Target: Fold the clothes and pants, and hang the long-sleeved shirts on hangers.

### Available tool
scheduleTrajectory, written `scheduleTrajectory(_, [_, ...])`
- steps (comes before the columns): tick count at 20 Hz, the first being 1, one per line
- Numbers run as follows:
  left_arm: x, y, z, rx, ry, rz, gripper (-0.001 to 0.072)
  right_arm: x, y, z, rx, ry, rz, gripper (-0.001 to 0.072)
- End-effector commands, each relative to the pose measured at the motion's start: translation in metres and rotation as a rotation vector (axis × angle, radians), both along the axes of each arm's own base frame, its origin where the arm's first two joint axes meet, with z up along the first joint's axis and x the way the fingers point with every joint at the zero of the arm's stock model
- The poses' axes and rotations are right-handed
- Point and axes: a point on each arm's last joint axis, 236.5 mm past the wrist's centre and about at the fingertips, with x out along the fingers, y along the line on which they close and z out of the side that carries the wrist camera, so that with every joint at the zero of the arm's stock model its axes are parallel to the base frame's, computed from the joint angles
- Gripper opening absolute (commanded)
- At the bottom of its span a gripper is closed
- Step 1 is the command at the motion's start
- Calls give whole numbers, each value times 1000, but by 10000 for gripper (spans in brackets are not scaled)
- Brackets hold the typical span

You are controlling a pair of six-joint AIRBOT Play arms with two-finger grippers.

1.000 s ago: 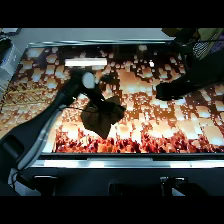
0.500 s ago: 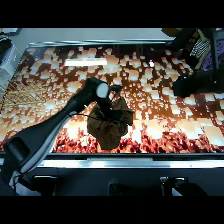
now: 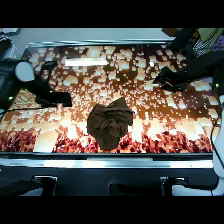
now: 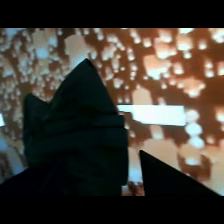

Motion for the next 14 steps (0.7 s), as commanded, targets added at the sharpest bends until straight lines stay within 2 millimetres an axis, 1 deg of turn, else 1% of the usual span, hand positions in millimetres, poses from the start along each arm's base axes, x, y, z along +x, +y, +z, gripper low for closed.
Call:
scheduleTrajectory(1, [-26,37,-11,-96,-12,145,671,31,33,-32,409,71,59,555])
scheduleTrajectory(3, [-40,37,-23,-174,-8,203,673,36,50,-74,399,98,114,559])
scheduleTrajectory(5, [-53,38,-33,-225,-4,249,692,41,67,-105,383,106,139,559])
scheduleTrajectory(7, [-63,41,-42,-239,6,276,692,48,84,-133,357,105,142,559])
scheduleTrajectory(9, [-68,43,-49,-236,20,285,692,54,98,-151,335,96,137,559])
scheduleTrajectory(11, [-65,44,-49,-238,7,289,692,57,110,-167,304,91,134,559])
scheduleTrajectory(14, [-61,44,-48,-241,-11,293,692,60,118,-189,202,61,147,555])
